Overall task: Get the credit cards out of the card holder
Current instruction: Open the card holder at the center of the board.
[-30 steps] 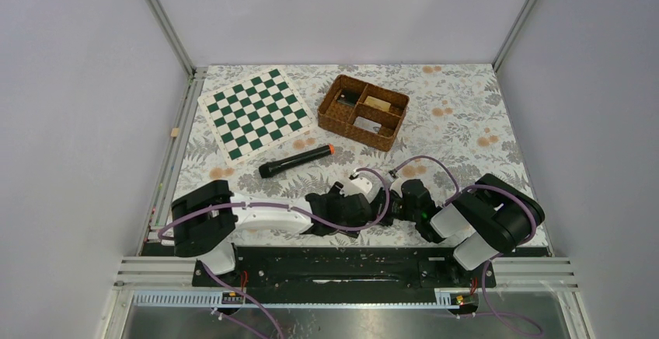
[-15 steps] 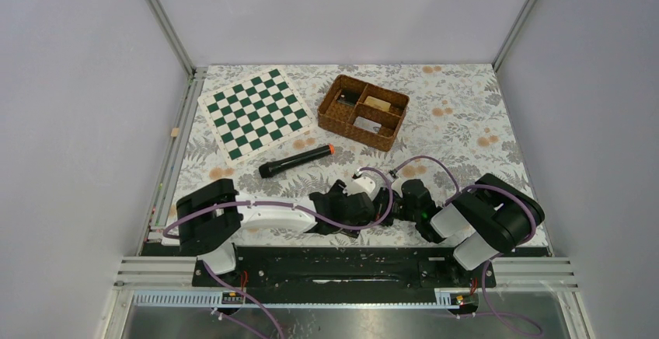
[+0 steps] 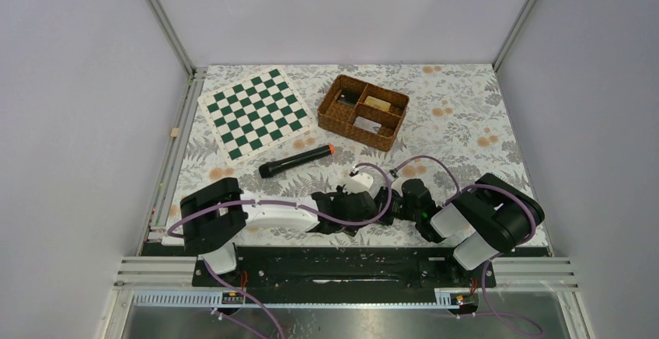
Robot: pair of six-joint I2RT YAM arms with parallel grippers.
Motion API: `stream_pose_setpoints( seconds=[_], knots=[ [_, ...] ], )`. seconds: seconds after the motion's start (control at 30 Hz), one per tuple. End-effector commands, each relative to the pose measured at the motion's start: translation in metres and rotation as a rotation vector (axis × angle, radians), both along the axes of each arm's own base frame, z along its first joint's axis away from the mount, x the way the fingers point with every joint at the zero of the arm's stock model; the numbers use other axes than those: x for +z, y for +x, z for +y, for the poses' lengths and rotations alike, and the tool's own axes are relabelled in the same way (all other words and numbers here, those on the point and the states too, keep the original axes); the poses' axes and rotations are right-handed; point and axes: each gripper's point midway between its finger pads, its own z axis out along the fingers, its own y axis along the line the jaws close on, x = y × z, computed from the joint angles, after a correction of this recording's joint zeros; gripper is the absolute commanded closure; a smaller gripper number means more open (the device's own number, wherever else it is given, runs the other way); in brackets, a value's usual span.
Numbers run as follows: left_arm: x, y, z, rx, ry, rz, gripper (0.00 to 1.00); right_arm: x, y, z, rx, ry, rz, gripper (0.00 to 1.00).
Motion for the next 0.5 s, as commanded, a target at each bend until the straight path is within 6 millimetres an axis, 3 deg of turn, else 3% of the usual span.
stream_pose_setpoints(
  seconds=[0.0, 0.47],
  knots=[
    [-0.025, 0.015, 0.058, 0.124, 0.169, -0.017, 0.99, -0.05, -0.022, -0.032, -0.027, -0.19, 0.124, 0.92],
    [-0.008, 0.031, 0.077, 0.21, 0.153, -0.059, 1.0, -0.054, -0.024, -0.036, -0.029, -0.209, 0.133, 0.92]
  ],
)
